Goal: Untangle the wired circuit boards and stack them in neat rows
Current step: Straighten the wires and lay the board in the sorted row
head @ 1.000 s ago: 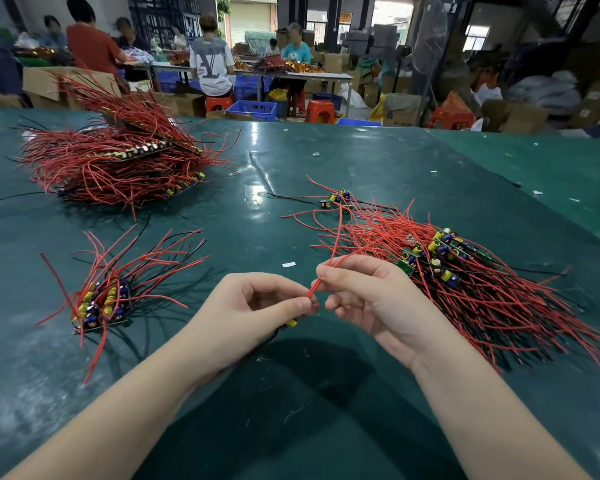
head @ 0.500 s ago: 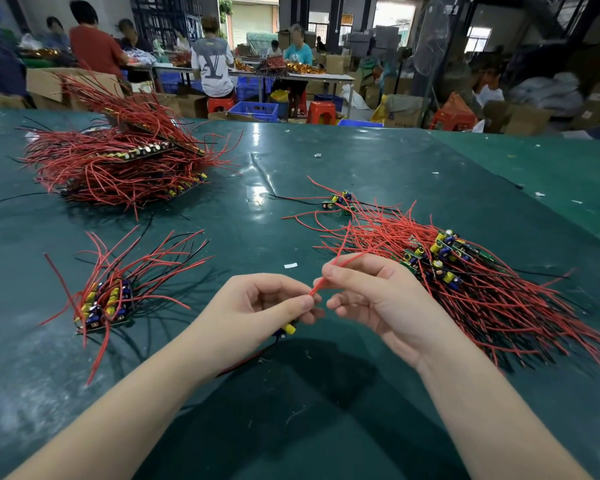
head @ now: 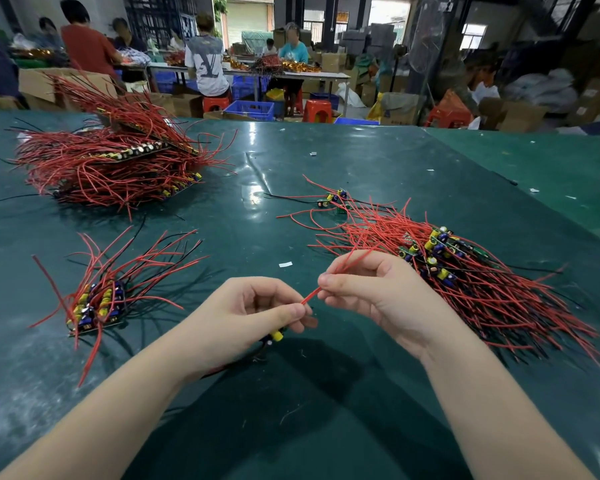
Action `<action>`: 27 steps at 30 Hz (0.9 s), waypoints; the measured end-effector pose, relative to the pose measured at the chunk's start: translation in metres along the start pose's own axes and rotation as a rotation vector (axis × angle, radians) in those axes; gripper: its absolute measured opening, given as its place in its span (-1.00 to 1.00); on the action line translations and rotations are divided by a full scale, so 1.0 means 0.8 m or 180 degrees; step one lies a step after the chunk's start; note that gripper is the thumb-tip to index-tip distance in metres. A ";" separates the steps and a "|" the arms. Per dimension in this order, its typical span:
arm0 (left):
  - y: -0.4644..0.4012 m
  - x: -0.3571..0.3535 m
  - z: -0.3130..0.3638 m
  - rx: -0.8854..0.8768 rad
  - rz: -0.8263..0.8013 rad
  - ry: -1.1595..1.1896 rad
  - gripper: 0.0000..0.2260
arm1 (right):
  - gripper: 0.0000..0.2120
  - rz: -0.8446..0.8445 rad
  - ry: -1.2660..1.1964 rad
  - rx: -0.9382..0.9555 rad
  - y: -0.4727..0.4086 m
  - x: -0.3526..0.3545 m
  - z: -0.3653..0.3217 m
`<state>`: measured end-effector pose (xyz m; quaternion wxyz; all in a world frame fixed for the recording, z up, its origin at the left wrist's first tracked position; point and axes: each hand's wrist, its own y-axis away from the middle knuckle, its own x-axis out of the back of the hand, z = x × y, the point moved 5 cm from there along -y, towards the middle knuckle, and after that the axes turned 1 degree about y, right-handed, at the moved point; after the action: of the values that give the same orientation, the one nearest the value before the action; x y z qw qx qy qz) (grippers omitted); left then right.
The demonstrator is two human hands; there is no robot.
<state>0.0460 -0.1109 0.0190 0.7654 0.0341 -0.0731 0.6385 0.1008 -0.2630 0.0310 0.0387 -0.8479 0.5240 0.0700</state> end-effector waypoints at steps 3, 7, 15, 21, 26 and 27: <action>0.001 -0.001 -0.002 0.0060 -0.0068 0.0029 -0.92 | -0.89 -0.0101 -0.0014 -0.0153 0.000 0.004 0.000; 0.001 -0.002 0.000 0.0064 -0.0126 0.0064 -0.82 | -0.89 -0.0039 -0.0088 -0.0171 0.000 0.013 -0.005; 0.001 0.001 -0.001 0.0132 -0.0160 -0.0172 -0.91 | -0.85 0.0263 0.0371 -0.0196 -0.002 0.028 -0.008; 0.003 0.007 0.004 0.0133 -0.0126 -0.0205 -0.86 | -0.85 0.0063 0.0387 -0.0403 -0.003 0.037 -0.007; 0.002 0.012 0.006 0.0154 -0.0105 -0.0464 -0.88 | -0.82 0.0038 0.0654 -0.0578 0.000 0.048 -0.006; 0.002 0.014 0.005 0.0171 -0.0105 -0.0509 -0.89 | -0.85 0.0039 0.0722 -0.0586 0.000 0.049 -0.006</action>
<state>0.0460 -0.1006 0.0243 0.7663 0.1068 -0.1163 0.6228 0.1181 -0.2984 0.0293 -0.0990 -0.8472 0.5216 0.0217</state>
